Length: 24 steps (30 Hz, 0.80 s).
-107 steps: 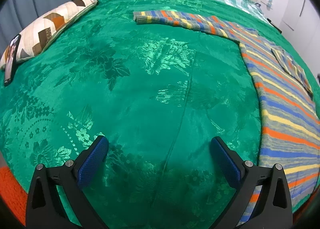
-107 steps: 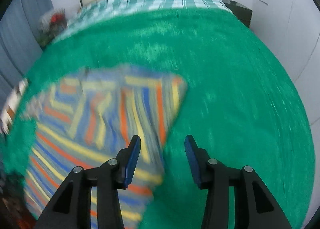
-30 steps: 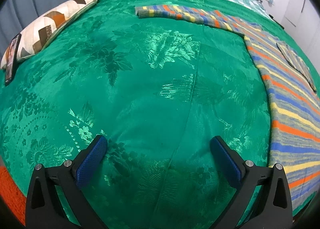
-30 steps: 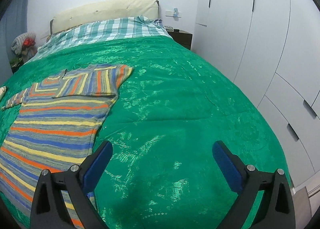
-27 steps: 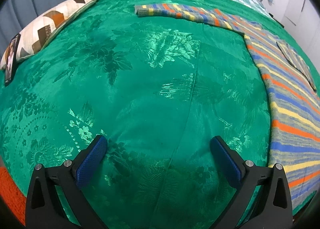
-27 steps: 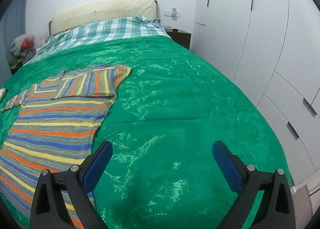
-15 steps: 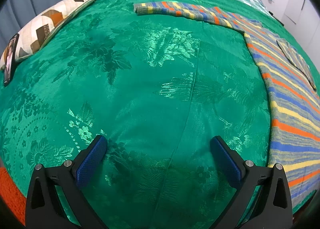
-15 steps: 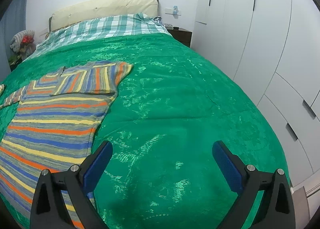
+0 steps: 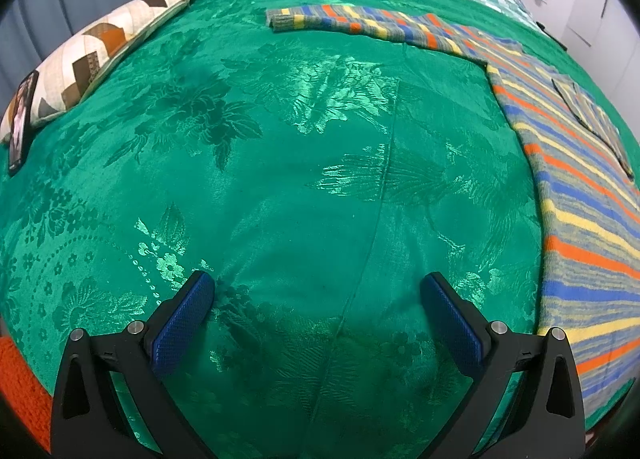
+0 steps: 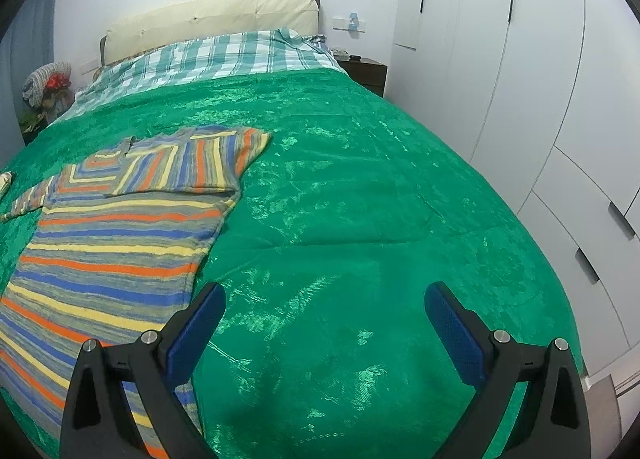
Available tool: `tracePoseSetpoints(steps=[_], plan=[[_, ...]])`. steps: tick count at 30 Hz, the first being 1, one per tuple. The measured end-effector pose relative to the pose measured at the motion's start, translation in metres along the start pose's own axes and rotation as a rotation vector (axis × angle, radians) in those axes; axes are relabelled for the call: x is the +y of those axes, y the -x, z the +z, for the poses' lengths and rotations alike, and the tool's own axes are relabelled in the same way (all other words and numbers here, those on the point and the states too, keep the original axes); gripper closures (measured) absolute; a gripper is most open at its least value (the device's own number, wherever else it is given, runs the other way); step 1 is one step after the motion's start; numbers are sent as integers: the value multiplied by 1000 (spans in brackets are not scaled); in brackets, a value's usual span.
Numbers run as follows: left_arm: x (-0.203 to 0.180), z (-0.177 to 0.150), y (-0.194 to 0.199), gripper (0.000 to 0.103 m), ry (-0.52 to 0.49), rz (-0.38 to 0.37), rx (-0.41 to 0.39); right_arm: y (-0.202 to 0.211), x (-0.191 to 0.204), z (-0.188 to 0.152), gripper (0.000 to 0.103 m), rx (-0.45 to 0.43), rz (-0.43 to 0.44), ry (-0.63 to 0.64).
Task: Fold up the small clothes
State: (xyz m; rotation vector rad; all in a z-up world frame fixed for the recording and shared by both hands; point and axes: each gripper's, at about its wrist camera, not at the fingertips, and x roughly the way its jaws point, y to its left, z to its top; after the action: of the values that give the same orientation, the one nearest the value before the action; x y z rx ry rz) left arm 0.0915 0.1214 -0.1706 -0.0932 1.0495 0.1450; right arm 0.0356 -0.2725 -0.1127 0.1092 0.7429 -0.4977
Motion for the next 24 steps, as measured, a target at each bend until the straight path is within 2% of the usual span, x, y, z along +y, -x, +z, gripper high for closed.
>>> tracePoseSetpoints(steps=[3,4,6,7,10,13,14,17,20,21,23,24], plan=[[3,6,4,0,15,-24,37,0,4,3,4,-8,8,6],[8,14,7,1,43,-77,55,-1,6,3,4,-9,10,8],[20,32,15,1,99,-179,42,-3,8,2,4,-5,15,13],[29,50,20,1,144,-236,25,-5,9,2,4,-2,18,17],[48,102,24,1,219,-322,-15,-9,12,1,4,10,24,32],[74,163,0,1,357,-430,-11,-11,12,1,4,15,30,27],[81,174,-10,1,391,-438,-1,-12,11,2,4,16,30,22],[106,203,-56,3,531,-366,54,-13,12,2,4,21,28,23],[109,219,-89,5,588,-409,98,-16,14,1,4,32,23,35],[104,223,-98,9,574,-416,119,-17,15,1,4,35,21,42],[89,231,-114,44,517,-389,160,-19,18,1,4,40,19,56],[82,235,-119,97,486,-364,182,-21,21,1,4,46,19,64]])
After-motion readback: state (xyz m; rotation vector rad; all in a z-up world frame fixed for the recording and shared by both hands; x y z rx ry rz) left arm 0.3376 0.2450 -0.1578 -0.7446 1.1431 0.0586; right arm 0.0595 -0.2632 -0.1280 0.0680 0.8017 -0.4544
